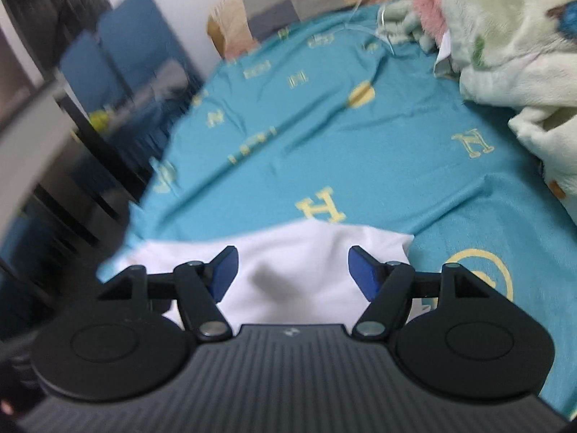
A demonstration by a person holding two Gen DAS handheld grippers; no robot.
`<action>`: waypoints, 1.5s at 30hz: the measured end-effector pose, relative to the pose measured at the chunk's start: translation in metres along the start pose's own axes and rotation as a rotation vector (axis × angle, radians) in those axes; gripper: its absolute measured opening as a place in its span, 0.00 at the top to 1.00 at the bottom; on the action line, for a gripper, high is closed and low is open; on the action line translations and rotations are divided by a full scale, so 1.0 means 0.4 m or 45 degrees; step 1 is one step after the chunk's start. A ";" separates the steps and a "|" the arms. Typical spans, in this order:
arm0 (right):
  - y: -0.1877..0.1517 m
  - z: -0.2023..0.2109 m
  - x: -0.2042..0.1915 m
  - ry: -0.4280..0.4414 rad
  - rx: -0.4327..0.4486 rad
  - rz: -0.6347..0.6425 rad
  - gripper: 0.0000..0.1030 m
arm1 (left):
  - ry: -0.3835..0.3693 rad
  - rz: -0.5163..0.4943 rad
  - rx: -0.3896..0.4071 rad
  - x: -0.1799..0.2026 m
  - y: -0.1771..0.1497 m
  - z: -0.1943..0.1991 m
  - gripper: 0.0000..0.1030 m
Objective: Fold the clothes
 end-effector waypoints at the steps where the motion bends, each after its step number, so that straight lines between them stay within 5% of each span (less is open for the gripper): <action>1: -0.008 -0.022 0.009 -0.019 -0.023 0.013 0.32 | 0.002 -0.002 -0.014 -0.005 -0.007 -0.010 0.18; 7: -0.027 -0.055 -0.004 -0.070 -0.014 0.139 0.33 | 0.033 -0.046 -0.014 0.000 -0.018 -0.009 0.19; 20: -0.067 0.141 -0.041 -0.112 0.067 0.215 0.33 | 0.034 -0.117 0.061 0.060 -0.068 0.198 0.19; 28: -0.111 0.129 -0.051 -0.132 0.013 0.291 0.33 | 0.090 -0.134 -0.053 0.047 -0.106 0.145 0.18; 33: -0.126 0.090 -0.030 -0.116 -0.064 0.217 0.33 | 0.005 0.049 -0.181 0.003 -0.115 0.108 0.18; 39: -0.139 0.068 -0.016 -0.101 -0.115 0.156 0.33 | -0.034 0.243 -0.196 -0.021 -0.110 0.159 0.18; 45: -0.129 0.077 0.001 -0.088 -0.130 0.066 0.33 | -0.302 0.849 -0.151 -0.092 -0.154 0.249 0.12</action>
Point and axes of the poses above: each gripper's, at about its wrist camera, not at the fingertips, and z roughly against the way its jaws point, x to its right, y to its top, the point moved 6 cm from there along -z, roughly the way its jaws point, and after that the axes turned 1 degree about -y, right-handed, at the moved point
